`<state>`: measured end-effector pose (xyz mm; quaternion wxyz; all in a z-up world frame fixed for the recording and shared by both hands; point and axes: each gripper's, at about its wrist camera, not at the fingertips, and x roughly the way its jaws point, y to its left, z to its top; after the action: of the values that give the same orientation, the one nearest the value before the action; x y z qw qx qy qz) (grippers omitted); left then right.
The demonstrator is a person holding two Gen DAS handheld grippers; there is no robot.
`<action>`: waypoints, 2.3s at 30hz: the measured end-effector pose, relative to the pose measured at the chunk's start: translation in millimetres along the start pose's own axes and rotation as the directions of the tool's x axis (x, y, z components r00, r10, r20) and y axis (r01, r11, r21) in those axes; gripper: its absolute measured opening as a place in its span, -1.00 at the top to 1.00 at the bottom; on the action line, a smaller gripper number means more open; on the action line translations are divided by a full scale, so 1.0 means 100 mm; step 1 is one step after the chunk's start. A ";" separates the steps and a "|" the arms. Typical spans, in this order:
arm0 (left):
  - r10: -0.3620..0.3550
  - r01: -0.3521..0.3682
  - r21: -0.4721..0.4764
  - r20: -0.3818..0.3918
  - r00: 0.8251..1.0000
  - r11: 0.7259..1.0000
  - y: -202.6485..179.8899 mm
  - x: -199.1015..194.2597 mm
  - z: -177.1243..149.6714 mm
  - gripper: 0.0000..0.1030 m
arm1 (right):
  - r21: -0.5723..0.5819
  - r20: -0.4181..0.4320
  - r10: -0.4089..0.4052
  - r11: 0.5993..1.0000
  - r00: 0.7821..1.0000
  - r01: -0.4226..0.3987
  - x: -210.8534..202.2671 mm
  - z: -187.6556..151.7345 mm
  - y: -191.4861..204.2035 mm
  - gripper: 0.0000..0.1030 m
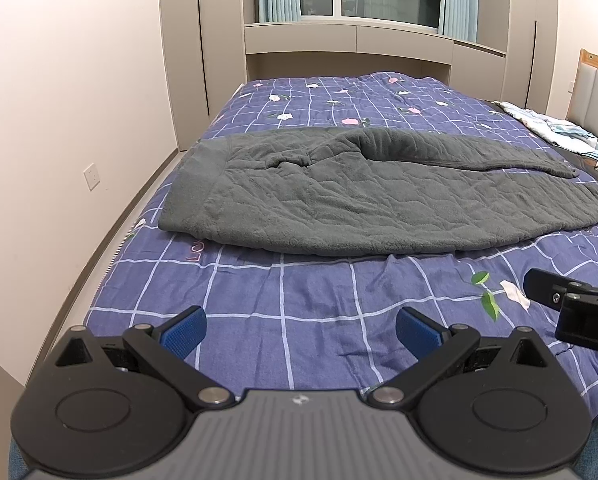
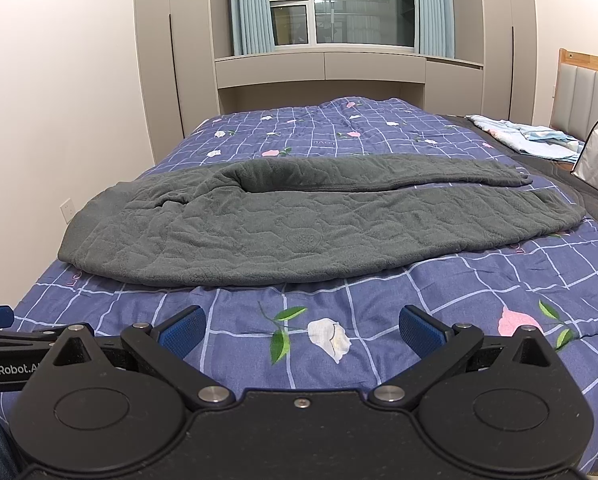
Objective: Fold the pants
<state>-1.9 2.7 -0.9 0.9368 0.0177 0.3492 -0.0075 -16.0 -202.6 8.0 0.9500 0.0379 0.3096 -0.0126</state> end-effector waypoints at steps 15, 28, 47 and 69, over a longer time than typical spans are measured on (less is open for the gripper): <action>0.003 -0.003 0.001 -0.001 1.000 1.000 -0.01 0.02 -0.01 -0.99 | 0.000 0.001 0.000 1.000 1.000 0.000 0.00 0.00 -0.01 -0.99; 0.002 -0.002 0.003 -0.010 1.000 1.000 -0.08 0.08 -0.07 -0.99 | 0.001 -0.002 0.002 1.000 1.000 -0.002 0.01 0.00 0.00 -0.99; 0.011 -0.011 0.004 -0.026 1.000 1.000 -0.06 0.06 -0.05 -0.99 | 0.003 -0.002 0.002 1.000 1.000 -0.002 0.01 -0.01 -0.01 -0.99; 0.009 -0.008 0.021 -0.047 0.999 1.000 -0.09 0.09 0.44 -0.99 | -0.033 0.039 0.026 0.999 0.999 -0.024 -0.06 0.23 -0.08 -0.99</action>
<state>33.2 -8.3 26.0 0.9282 0.0289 0.3708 -0.0068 -7.9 -212.2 29.4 0.9566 0.0259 0.2904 0.0037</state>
